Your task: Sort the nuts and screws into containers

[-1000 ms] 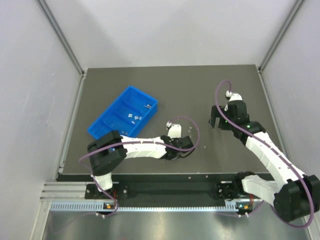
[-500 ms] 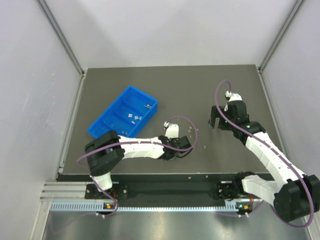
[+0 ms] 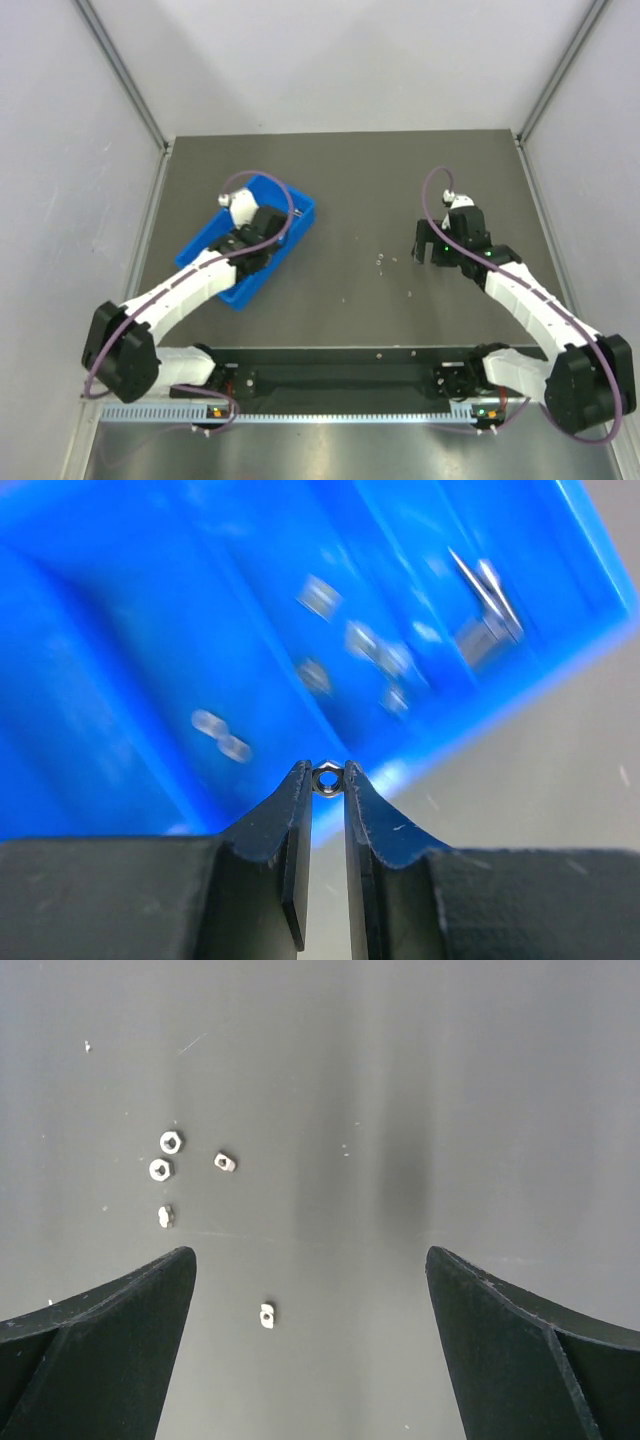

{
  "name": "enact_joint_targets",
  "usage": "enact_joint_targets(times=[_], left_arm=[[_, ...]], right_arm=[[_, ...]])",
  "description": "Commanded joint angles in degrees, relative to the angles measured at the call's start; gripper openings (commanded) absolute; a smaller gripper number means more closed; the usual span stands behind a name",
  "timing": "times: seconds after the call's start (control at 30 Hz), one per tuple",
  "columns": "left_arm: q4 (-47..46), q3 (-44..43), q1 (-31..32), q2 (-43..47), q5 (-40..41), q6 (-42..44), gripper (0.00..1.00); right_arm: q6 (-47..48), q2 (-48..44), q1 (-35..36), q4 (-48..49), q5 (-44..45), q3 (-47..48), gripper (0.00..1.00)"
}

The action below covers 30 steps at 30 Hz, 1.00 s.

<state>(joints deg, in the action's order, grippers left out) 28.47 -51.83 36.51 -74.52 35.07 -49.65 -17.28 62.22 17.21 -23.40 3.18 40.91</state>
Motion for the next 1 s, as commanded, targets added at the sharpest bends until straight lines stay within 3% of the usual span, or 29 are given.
enact_joint_targets(times=[0.0, 0.13, 0.37, 0.6, 0.63, 0.77, 0.87, 0.97], left_arm=[[-2.0, 2.0, -7.6, 3.8, 1.0, 6.5, 0.14], [-3.5, 4.3, -13.7, 4.4, -1.6, 8.7, 0.14], [-4.6, 5.1, -15.5, 0.7, -2.6, 9.1, 0.16], [-4.7, 3.4, -15.5, 3.5, -6.1, 12.1, 0.49], [-4.5, 2.4, -15.4, 3.9, -8.3, 12.5, 0.58], [-3.9, -1.5, -11.1, 4.0, -8.1, 12.9, 0.66], [-3.9, -7.1, -1.8, -0.1, -4.9, 14.3, 0.66], [-6.8, -14.5, 8.0, -7.7, -6.8, 15.7, 0.63]], right_arm=[[-0.8, 2.2, 1.6, 4.3, -1.5, 0.7, 0.98], [-1.2, 5.5, 4.0, 5.6, -1.2, 1.8, 0.97], [-1.8, 9.7, 5.8, 6.4, 0.8, 4.2, 0.99], [-2.6, 8.2, 5.2, 4.9, 6.1, 5.8, 1.0], [-2.8, 7.8, 4.9, 4.9, 6.9, 5.6, 1.0], [-4.3, 4.9, 2.7, 4.1, 8.9, 4.8, 1.0], [-5.0, 2.4, 0.2, 3.4, 9.8, 3.4, 1.0], [-6.3, 0.0, -4.2, 2.2, 9.8, 1.8, 1.0]])
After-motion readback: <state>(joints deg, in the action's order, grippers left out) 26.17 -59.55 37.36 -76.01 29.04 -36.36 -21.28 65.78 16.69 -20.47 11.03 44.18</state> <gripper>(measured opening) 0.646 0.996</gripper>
